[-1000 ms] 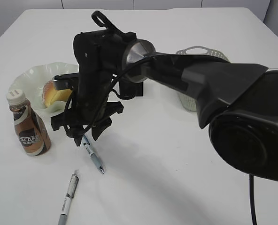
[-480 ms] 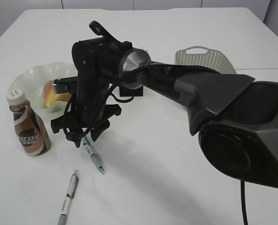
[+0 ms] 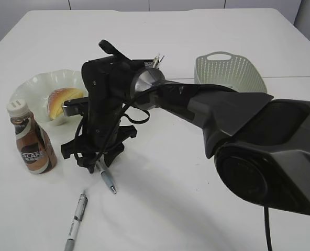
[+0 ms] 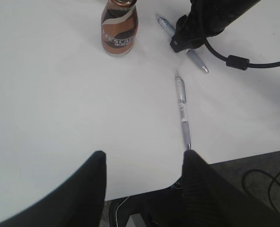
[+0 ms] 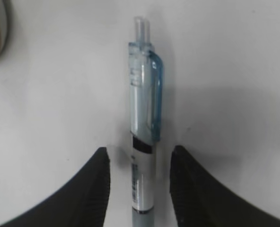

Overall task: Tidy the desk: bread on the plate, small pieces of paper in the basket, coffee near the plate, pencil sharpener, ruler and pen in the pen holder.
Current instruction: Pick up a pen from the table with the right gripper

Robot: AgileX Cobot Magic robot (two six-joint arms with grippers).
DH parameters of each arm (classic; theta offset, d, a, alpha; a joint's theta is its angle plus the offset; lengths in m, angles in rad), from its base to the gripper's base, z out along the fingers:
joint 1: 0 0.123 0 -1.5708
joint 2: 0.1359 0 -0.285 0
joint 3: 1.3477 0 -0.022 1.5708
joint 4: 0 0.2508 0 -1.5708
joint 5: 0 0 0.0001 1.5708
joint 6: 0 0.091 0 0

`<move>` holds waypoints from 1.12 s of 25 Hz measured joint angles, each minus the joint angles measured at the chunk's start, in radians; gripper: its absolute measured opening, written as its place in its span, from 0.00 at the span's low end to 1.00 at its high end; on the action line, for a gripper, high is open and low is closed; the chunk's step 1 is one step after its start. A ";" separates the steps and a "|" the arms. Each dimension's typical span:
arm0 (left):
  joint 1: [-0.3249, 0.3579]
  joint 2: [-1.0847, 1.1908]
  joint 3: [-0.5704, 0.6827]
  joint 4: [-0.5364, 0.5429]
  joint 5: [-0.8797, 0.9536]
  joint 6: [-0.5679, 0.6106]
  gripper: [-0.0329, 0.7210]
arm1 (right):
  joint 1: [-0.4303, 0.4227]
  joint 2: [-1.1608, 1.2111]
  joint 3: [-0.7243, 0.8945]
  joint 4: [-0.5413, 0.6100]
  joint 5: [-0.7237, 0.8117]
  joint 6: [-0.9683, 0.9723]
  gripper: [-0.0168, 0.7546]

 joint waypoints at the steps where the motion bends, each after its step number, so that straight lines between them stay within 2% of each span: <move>1: 0.000 0.000 0.000 0.000 0.000 0.000 0.55 | 0.000 0.000 0.000 -0.002 0.000 0.000 0.43; 8: 0.000 0.000 0.000 0.000 0.000 0.000 0.55 | 0.001 0.001 0.000 -0.025 -0.001 0.000 0.38; 13: 0.000 0.000 0.000 0.000 0.000 0.000 0.55 | 0.001 0.001 0.000 -0.058 -0.002 0.000 0.29; 26: 0.000 0.000 0.000 -0.004 0.000 0.000 0.55 | 0.001 0.001 0.000 -0.067 -0.002 0.006 0.27; 28: 0.000 0.000 0.000 -0.006 0.000 0.000 0.55 | 0.001 0.001 0.000 -0.077 -0.002 0.007 0.23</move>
